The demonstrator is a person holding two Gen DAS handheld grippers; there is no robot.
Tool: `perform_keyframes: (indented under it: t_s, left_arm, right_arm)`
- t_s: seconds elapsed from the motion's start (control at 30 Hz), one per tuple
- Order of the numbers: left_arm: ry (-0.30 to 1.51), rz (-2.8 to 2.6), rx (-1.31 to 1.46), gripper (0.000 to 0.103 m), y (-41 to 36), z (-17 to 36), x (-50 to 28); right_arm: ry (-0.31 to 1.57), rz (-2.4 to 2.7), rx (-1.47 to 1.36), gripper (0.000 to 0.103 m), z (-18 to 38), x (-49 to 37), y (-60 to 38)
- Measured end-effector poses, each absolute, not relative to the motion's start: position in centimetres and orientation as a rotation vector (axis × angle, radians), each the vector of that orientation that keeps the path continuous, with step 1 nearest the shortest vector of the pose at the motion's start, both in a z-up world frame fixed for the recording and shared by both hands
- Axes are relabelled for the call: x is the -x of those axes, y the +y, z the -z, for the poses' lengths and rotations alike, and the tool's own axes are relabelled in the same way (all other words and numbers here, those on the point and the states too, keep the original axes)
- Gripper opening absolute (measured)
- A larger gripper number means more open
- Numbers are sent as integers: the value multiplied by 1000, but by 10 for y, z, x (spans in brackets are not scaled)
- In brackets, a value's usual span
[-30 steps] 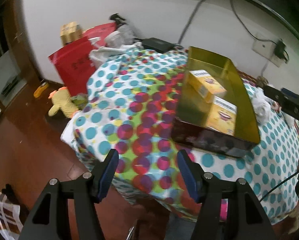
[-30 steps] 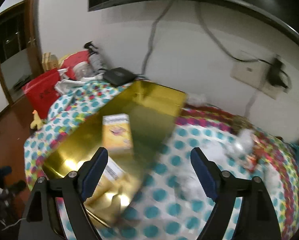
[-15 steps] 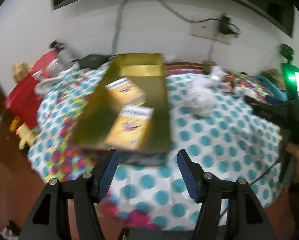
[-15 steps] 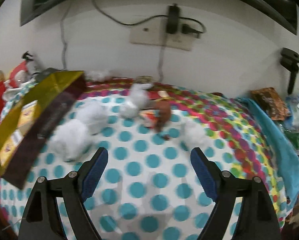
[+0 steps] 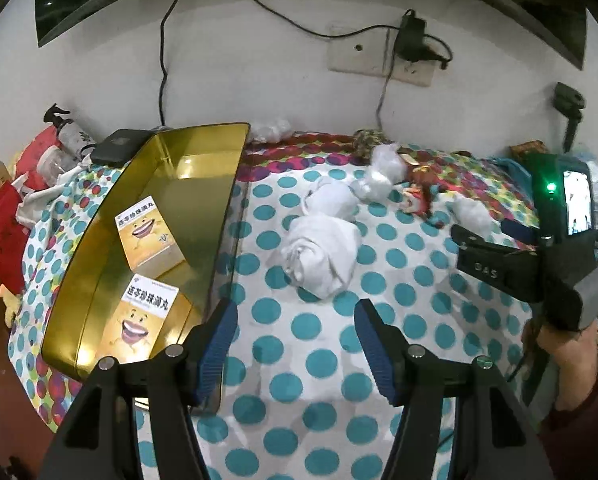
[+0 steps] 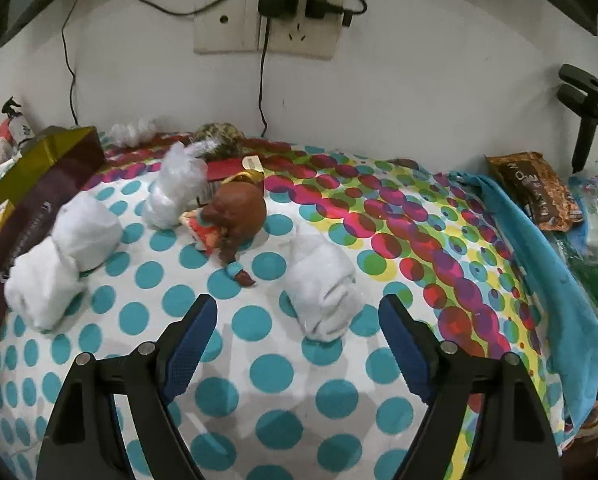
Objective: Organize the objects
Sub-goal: 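Grasp a white rolled sock with the left gripper while the right gripper grasps another sock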
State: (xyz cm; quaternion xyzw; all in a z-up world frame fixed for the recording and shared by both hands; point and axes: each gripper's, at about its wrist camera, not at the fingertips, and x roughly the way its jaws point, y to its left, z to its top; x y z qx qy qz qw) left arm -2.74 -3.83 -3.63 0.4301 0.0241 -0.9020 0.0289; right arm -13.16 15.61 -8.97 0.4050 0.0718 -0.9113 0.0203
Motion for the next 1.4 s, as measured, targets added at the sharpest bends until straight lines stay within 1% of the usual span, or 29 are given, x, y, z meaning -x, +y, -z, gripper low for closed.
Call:
perform_keyframes:
  t_s: [0.17, 0.3, 0.37, 0.43, 0.53, 0.63, 0.77, 0.9, 1.07, 1.4]
  left_arm:
    - [2, 2764, -1309, 62, -35, 45, 41]
    - [15, 2763, -1309, 62, -36, 51, 49]
    - [23, 2747, -1318, 62, -37, 55, 52]
    - [40, 2738, -1331, 62, -38, 59, 54]
    - [62, 2737, -1337, 62, -39, 61, 55]
    - [103, 2750, -1350, 62, -39, 64, 57]
    - [167, 2763, -1376, 62, -39, 68, 61]
    - [206, 2785, -1398, 62, -34, 69, 69]
    - [140, 2757, -1411, 62, -27, 76, 84]
    - [70, 2762, -1364, 62, -23, 88, 102]
  right_arm:
    - [121, 2827, -1300, 74, 98, 146, 164]
    - [55, 2821, -1320, 72, 103, 152, 169]
    - [36, 2820, -1325, 64, 103, 154, 171]
    - [26, 2827, -1330, 59, 103, 155, 173]
    - [-5, 2832, -1353, 42, 105, 157, 177]
    - [-20, 2841, -1341, 37, 103, 156, 179]
    - [3, 2856, -1335, 36, 102, 155, 177]
    - [-24, 2843, -1342, 36, 102, 156, 179]
    - [-24, 2841, -1345, 37, 102, 155, 179]
    - [-33, 2826, -1372, 38, 106, 157, 181]
